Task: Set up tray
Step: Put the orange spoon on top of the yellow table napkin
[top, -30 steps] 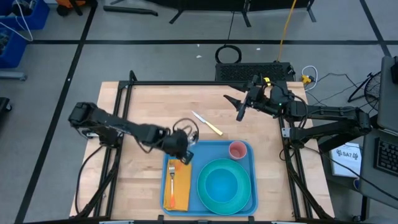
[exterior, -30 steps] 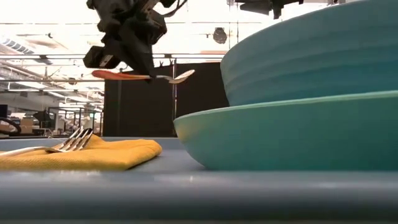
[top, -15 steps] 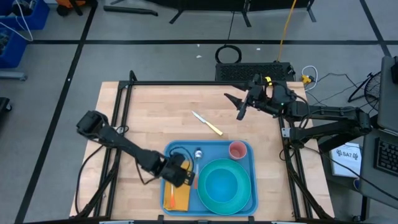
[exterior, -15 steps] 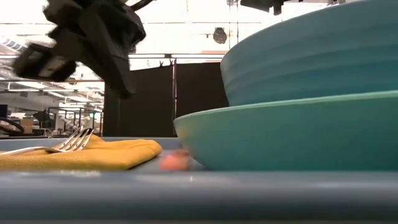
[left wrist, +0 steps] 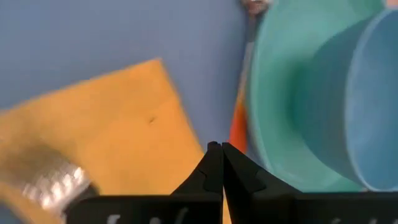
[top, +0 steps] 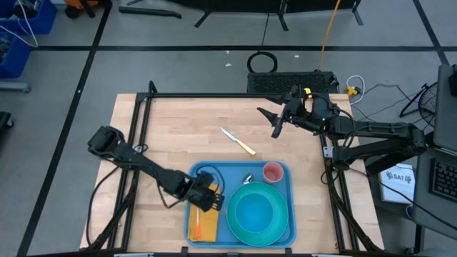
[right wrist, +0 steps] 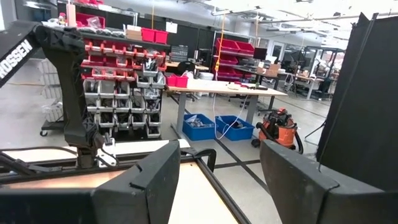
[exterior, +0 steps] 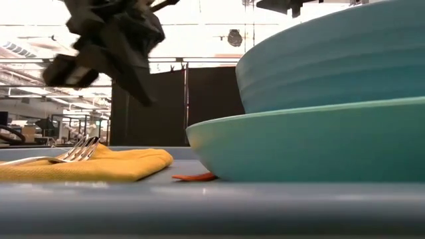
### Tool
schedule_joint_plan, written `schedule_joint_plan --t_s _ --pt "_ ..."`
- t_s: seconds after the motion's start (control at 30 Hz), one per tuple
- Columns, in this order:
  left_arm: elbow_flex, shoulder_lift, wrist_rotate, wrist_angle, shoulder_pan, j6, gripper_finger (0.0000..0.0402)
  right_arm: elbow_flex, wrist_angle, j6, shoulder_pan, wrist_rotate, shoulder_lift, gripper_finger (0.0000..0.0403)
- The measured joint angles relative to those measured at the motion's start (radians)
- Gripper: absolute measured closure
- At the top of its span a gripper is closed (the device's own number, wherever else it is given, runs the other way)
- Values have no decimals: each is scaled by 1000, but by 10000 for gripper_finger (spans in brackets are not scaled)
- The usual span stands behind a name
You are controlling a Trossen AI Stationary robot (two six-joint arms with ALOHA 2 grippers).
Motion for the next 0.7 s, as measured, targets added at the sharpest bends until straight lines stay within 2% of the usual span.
schedule_joint_plan --t_s 0.23,0.37,0.7 --pt "0 5 138 66 153 330 401 0 -1 3 0 5 0 190" --pt "0 18 269 50 229 482 387 0 -1 4 0 6 0 190" --pt "1 21 266 110 345 813 288 0 -1 10 0 13 0 190"
